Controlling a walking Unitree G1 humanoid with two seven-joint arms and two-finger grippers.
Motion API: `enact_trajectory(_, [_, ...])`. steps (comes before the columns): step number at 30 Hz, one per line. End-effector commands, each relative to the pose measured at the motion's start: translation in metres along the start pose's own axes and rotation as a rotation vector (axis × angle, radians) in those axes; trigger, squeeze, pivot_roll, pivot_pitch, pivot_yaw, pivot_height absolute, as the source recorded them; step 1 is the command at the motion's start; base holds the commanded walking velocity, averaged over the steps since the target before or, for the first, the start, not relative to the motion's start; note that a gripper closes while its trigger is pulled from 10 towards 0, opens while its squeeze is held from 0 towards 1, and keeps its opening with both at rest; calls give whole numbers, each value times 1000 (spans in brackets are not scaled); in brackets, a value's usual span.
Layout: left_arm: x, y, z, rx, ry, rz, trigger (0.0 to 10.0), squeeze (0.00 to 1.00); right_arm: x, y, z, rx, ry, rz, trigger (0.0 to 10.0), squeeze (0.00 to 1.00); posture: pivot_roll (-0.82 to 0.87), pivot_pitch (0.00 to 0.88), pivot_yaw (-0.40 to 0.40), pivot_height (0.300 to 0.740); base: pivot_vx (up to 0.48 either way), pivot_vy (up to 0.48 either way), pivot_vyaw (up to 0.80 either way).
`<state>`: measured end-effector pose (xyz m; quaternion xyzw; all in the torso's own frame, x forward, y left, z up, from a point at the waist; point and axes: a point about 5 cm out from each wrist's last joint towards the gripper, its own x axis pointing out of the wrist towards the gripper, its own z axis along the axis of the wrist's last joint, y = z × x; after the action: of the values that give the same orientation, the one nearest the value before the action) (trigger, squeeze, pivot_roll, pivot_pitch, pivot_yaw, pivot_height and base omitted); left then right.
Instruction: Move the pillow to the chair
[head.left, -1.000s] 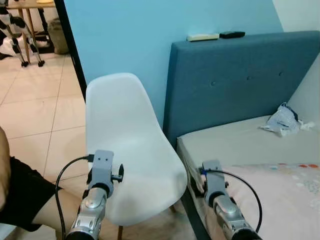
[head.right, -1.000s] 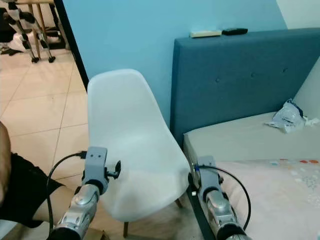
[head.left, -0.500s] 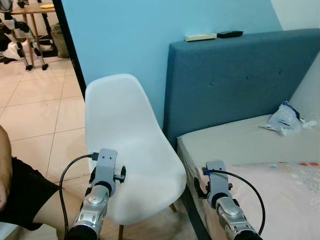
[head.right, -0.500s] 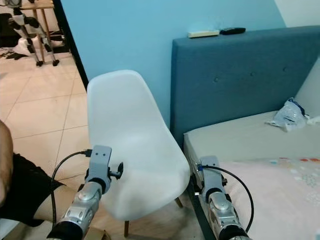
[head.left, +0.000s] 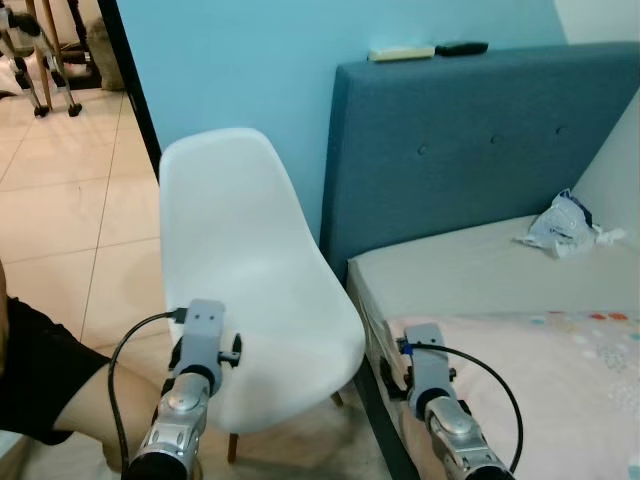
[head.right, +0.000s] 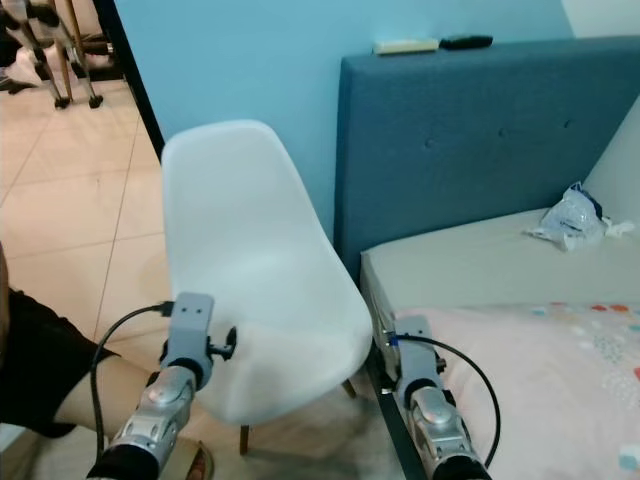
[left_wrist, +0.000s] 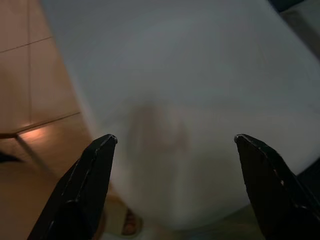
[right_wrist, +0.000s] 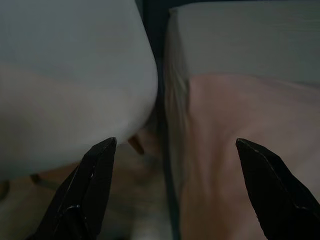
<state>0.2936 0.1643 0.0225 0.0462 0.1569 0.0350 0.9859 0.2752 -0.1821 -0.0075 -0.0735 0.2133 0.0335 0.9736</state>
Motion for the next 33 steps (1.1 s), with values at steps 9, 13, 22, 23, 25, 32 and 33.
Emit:
enact_trajectory(9, [0,-5,3,-11,-11,18,10000,0,3,7,6,-49,2,79,10000,0,-50,112,-49,740,0,0,0])
enact_trajectory(13, [2,-12,0,32,1,-30,10000,0,2,-1,0,-4,22,6,10000,0,-33,79,-12,740,0,0,0])
enact_trajectory(22, [8,-5,12,54,-17,-39,10000,0,1,0,4,20,-20,-67,10000,0,-16,82,20,740,0,0,0])
enact_trajectory(23, [8,-5,12,34,-14,-36,10000,0,2,-3,9,31,-45,-76,10000,0,-27,81,27,740,0,0,-638])
enact_trajectory(25, [8,-5,11,18,-10,-34,10000,0,3,-6,12,35,-64,-91,10000,0,-34,78,29,740,0,0,-719])
enact_trajectory(32, [6,-14,9,-4,-5,-54,10000,0,4,-23,17,47,-62,-143,10000,0,-47,73,16,740,0,0,-800])
enact_trajectory(33, [6,-14,9,-4,-5,-54,10000,0,4,-23,17,47,-62,-143,10000,0,-47,73,16,740,0,0,-800])
